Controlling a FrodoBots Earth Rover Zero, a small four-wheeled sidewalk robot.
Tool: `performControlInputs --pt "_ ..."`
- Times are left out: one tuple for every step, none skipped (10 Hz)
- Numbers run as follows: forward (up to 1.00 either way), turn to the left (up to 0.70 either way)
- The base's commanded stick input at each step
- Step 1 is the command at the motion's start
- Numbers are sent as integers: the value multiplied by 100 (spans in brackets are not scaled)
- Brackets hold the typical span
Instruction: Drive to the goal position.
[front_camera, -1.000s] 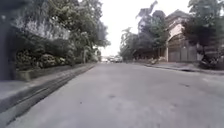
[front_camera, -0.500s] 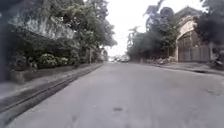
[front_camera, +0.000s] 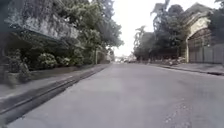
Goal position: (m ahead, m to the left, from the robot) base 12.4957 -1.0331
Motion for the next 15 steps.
performControlInputs --pt "100 -24" --pt "100 -28" --pt "100 -28" --pt "100 -28" --pt "100 -28" --pt "100 -28" --pt "100 -28" --pt "100 -28" --pt "100 -28" --pt "100 -28" --pt "100 -13" --pt "100 12" --pt "100 12" --pt "100 12" --pt "100 12"
